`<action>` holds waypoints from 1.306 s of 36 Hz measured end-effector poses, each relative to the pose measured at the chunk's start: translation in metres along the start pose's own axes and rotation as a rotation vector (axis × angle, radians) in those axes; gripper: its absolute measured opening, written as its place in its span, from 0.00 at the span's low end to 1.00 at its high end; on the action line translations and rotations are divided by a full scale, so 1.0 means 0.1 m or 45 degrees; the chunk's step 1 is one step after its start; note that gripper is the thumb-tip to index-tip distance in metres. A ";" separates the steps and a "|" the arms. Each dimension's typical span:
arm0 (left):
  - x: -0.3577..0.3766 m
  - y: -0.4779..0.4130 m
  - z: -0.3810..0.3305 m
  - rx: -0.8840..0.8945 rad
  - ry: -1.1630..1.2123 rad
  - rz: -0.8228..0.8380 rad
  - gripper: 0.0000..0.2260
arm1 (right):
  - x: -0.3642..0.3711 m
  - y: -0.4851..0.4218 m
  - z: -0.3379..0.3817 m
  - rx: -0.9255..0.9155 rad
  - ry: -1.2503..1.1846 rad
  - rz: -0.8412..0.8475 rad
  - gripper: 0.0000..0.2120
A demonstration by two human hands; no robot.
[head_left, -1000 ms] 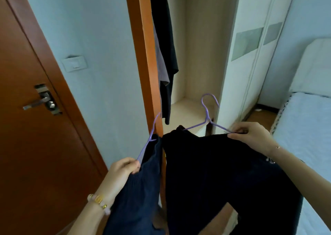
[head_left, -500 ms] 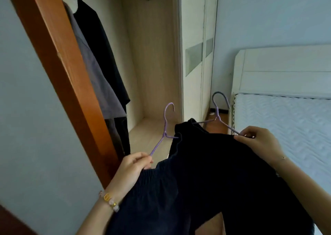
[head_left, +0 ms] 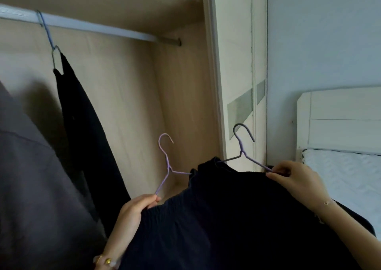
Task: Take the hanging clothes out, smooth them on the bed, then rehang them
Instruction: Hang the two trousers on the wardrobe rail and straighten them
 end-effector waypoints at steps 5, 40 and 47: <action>-0.25 -0.42 -0.19 0.002 0.114 -0.191 0.22 | 0.28 -0.66 0.05 -0.058 -0.046 0.165 0.05; -0.90 -1.45 -1.99 0.440 0.124 -1.228 0.10 | 1.93 -4.13 2.05 -0.843 -0.404 0.047 0.09; -0.97 -1.65 -2.55 0.404 0.120 -1.262 0.12 | 1.95 -4.60 2.18 -0.830 -0.487 0.049 0.09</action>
Point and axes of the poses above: each hand's wrist, its own y-axis away from the middle knuckle, its own x-axis out of the palm, z = x × y, the point moved 2 cm from there along -y, towards the middle knuckle, and after that the axes turned 14 degrees about -x, right-handed, at the moved point
